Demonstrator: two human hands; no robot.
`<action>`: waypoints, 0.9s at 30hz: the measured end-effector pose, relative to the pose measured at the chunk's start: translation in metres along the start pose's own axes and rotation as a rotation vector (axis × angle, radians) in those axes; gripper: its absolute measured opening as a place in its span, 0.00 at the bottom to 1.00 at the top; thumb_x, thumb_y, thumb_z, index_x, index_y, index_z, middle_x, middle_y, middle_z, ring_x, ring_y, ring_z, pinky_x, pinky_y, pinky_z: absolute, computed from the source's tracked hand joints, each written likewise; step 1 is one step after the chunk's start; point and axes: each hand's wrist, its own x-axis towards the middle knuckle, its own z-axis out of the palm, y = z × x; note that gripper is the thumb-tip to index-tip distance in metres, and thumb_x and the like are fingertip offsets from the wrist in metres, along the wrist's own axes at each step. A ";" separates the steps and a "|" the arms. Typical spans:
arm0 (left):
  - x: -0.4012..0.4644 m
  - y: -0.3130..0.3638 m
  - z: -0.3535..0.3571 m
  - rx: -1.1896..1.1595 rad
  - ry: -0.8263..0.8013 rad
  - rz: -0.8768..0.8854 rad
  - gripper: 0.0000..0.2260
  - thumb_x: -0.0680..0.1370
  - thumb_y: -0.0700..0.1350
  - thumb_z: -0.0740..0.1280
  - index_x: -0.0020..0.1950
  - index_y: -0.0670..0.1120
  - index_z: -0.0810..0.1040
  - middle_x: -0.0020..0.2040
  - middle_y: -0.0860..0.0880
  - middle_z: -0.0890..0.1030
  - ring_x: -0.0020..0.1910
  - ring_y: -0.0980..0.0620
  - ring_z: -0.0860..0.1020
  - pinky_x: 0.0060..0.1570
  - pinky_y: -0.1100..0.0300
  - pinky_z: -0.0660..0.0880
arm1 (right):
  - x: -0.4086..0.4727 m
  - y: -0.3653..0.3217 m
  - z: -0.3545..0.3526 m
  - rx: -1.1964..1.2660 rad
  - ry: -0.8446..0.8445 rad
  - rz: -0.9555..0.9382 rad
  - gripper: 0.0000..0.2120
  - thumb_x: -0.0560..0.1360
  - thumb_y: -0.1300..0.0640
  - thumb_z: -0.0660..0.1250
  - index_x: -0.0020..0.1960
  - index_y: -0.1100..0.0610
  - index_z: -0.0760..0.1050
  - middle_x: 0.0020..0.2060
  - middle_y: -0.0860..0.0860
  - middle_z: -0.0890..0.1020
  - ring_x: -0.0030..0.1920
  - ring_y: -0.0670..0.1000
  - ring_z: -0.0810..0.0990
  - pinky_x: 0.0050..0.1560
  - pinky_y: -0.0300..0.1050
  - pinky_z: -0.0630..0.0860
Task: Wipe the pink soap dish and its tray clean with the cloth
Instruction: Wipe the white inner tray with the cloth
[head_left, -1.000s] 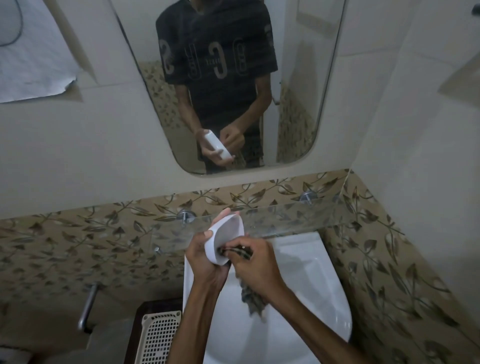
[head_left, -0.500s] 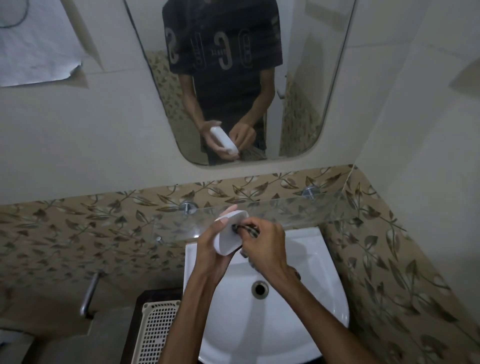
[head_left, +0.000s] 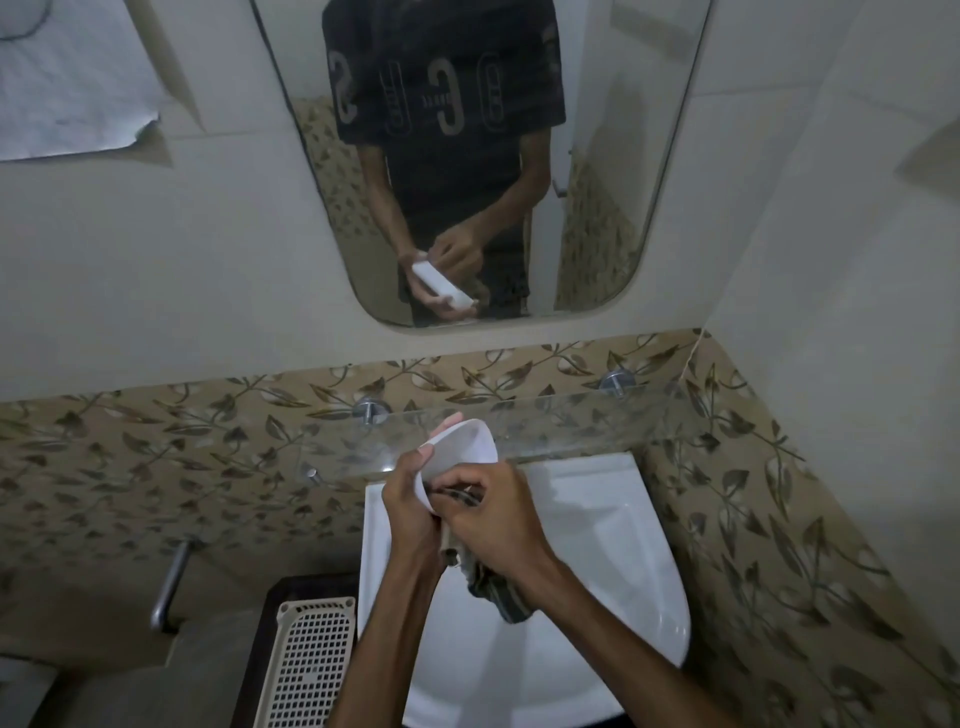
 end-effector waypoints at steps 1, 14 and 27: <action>0.000 -0.001 -0.001 -0.008 0.001 0.004 0.33 0.69 0.54 0.70 0.72 0.41 0.77 0.61 0.35 0.80 0.55 0.41 0.81 0.55 0.49 0.78 | 0.003 0.001 -0.001 -0.011 0.048 0.007 0.05 0.72 0.57 0.76 0.47 0.52 0.89 0.40 0.43 0.89 0.41 0.41 0.86 0.46 0.40 0.84; 0.002 0.006 0.007 -0.143 -0.043 0.022 0.39 0.67 0.55 0.76 0.73 0.35 0.75 0.60 0.35 0.82 0.56 0.41 0.83 0.53 0.53 0.83 | 0.027 -0.003 -0.001 -0.077 0.339 -0.054 0.06 0.74 0.60 0.76 0.51 0.55 0.88 0.47 0.48 0.89 0.47 0.46 0.85 0.52 0.47 0.84; 0.005 0.011 0.004 -0.141 0.053 0.070 0.22 0.78 0.52 0.62 0.64 0.40 0.84 0.56 0.41 0.85 0.53 0.46 0.84 0.49 0.56 0.82 | 0.047 -0.022 -0.019 -0.421 0.177 -0.331 0.10 0.73 0.63 0.73 0.50 0.53 0.88 0.48 0.49 0.89 0.48 0.52 0.86 0.48 0.48 0.82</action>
